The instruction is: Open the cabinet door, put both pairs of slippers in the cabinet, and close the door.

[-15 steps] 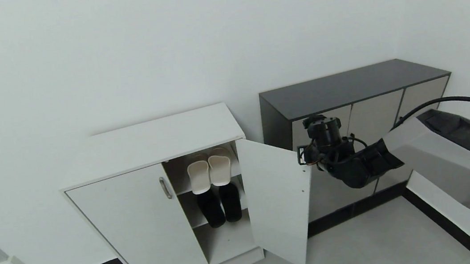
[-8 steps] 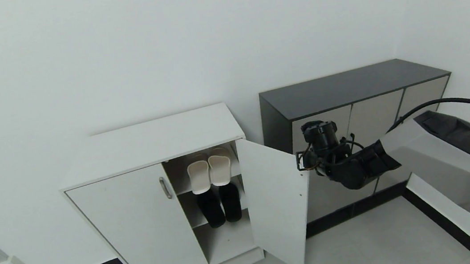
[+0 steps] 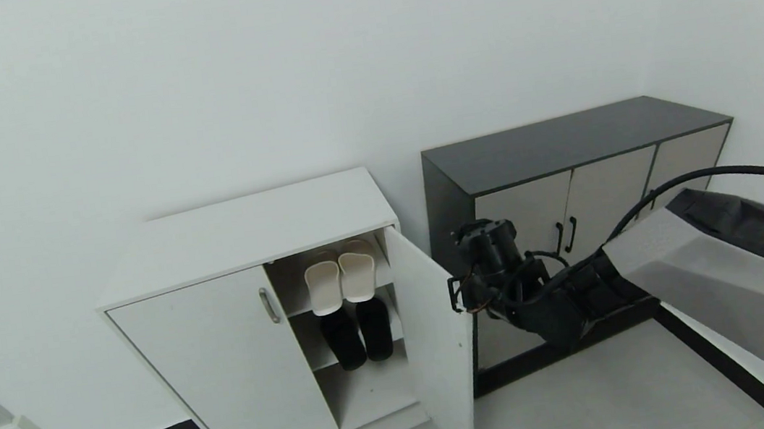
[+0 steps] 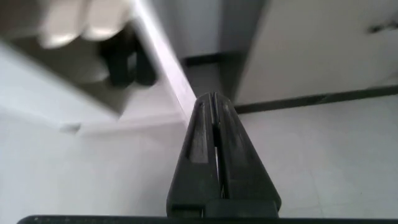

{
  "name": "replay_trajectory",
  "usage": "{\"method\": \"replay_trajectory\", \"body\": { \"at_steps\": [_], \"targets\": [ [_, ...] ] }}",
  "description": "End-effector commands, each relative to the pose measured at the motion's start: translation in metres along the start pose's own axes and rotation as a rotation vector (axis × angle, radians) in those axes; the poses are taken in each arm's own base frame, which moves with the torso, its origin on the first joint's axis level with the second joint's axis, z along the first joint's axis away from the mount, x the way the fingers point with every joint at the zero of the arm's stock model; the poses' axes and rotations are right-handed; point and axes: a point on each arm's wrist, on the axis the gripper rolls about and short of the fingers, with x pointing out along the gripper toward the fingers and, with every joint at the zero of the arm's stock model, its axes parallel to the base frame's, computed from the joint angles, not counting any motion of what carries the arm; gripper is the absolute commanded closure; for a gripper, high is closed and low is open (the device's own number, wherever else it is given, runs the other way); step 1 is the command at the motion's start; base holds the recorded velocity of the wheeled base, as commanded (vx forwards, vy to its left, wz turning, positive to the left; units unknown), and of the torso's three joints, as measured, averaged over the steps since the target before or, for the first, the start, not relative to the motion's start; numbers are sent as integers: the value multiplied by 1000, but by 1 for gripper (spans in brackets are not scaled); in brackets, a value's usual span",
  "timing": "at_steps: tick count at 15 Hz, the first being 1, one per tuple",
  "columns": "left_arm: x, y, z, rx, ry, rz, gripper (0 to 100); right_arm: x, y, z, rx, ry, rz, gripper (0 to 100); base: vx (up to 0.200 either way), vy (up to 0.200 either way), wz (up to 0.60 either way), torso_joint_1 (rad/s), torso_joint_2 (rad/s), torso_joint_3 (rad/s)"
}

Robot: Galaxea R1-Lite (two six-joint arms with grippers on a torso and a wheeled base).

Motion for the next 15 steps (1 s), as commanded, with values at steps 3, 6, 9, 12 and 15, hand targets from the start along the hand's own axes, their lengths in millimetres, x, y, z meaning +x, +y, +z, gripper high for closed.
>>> {"method": "replay_trajectory", "body": {
  "at_steps": [3, 6, 9, 12, 15],
  "targets": [
    [0, 0, 0, -2, 1, 0, 100, -58, 44, 0, -24, -1, 126, 100, 0, 0, 0, 0, 0, 0],
    [0, 0, 0, -2, 1, 0, 100, -76, 37, -2, -72, -14, 193, 100, 0, 0, 0, 0, 0, 0],
    [0, 0, 0, -2, 1, 0, 100, -80, 43, -9, -99, -28, 217, 100, 0, 0, 0, 0, 0, 0],
    [0, 0, 0, -2, 1, 0, 100, -84, 49, -16, -114, -13, 233, 100, 0, 0, 600, 4, 1, 1],
    [0, 0, 0, -2, 1, 0, 100, -85, 49, -20, -119, 3, 257, 100, 0, 0, 600, 1, 2, 2]
  ]
}}
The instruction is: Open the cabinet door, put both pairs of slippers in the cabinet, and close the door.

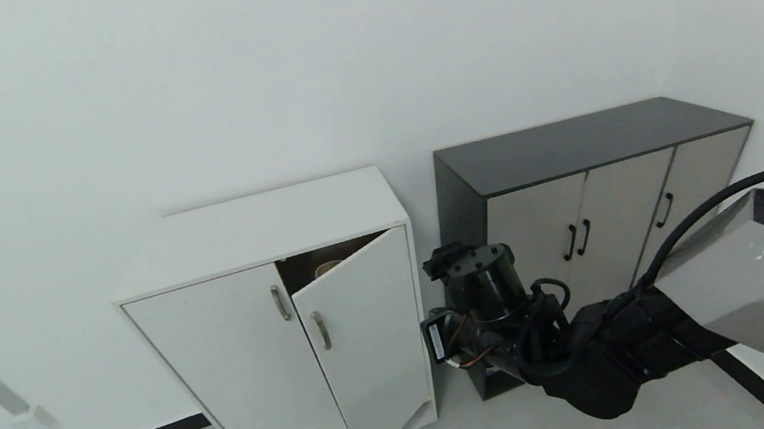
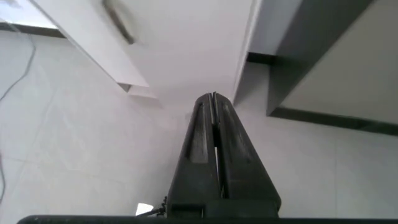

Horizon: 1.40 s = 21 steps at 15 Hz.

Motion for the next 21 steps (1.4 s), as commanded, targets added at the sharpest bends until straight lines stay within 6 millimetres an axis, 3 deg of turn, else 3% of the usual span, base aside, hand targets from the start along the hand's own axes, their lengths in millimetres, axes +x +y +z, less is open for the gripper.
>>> {"method": "replay_trajectory", "body": {
  "at_steps": [1, 7, 9, 11, 21],
  "targets": [
    [0, 0, 0, 0, 1, 0, 100, -1, 1, -4, -4, 16, 17, 100, 0, 0, 600, 12, 7, 2],
    [0, 0, 0, 1, 1, 0, 100, -8, -14, -34, -33, 12, 229, 100, 0, 0, 100, 2, 1, 0],
    [0, 0, 0, 1, 1, 0, 100, -12, -28, -46, -46, 4, 366, 100, 0, 0, 0, 0, 0, 0],
    [0, 0, 0, 1, 1, 0, 100, -9, -37, -52, -42, 3, 383, 100, 0, 0, 0, 0, 0, 0],
    [0, 0, 0, 3, 1, 0, 100, -1, -40, -63, -41, 38, 393, 100, 200, 0, 0, 3, 3, 4]
  ]
}}
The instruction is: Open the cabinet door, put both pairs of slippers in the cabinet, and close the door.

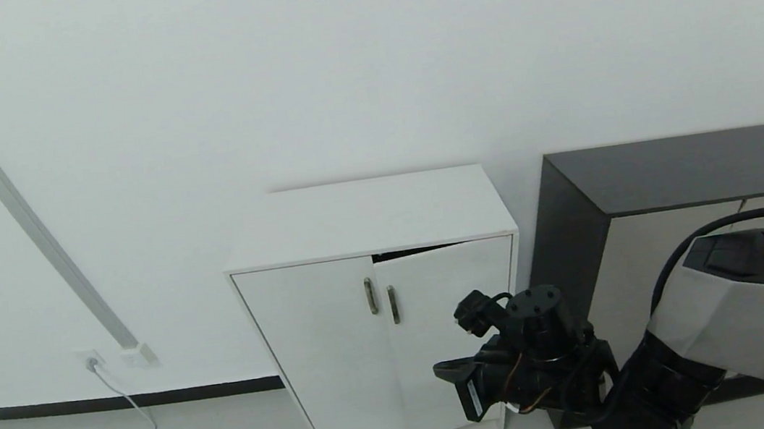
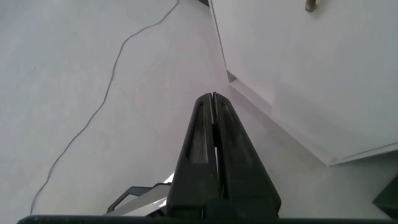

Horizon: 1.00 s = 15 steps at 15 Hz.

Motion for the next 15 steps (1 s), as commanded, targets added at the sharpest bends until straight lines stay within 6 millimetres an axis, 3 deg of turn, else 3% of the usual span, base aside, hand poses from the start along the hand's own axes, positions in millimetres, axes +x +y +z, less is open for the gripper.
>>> {"method": "replay_trajectory", "body": {
  "at_steps": [1, 5, 15],
  "targets": [
    [0, 0, 0, -1, 1, 0, 100, 2, -1, -4, 3, 10, -2, 100, 200, 0, 0, 7, 2, 7],
    [0, 0, 0, -1, 1, 0, 100, 3, -1, -6, -7, 17, -1, 100, 200, 0, 0, 6, 5, 1],
    [0, 0, 0, 1, 1, 0, 100, 11, -3, -10, -14, 21, -5, 100, 0, 0, 0, 0, 0, 0]
  ]
}}
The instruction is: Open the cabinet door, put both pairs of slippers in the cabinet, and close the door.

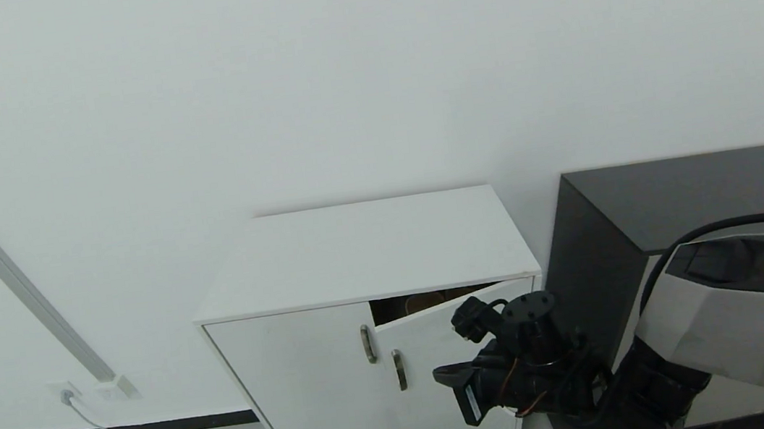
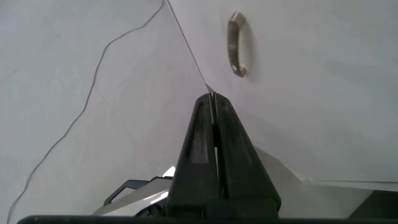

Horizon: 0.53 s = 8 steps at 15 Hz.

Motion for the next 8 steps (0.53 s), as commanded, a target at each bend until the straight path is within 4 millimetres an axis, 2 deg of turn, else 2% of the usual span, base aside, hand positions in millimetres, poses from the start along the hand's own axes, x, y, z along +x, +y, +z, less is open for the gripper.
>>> {"method": "replay_trajectory", "body": {
  "at_steps": [1, 8],
  "targets": [
    [0, 0, 0, 1, 1, 0, 100, 4, -2, -3, 3, 4, -2, 100, 0, 0, 0, 0, 0, 0],
    [0, 0, 0, 0, 1, 0, 100, 18, -23, 2, 22, -31, -42, 100, 0, 0, 0, 0, 0, 0]
  ]
}}
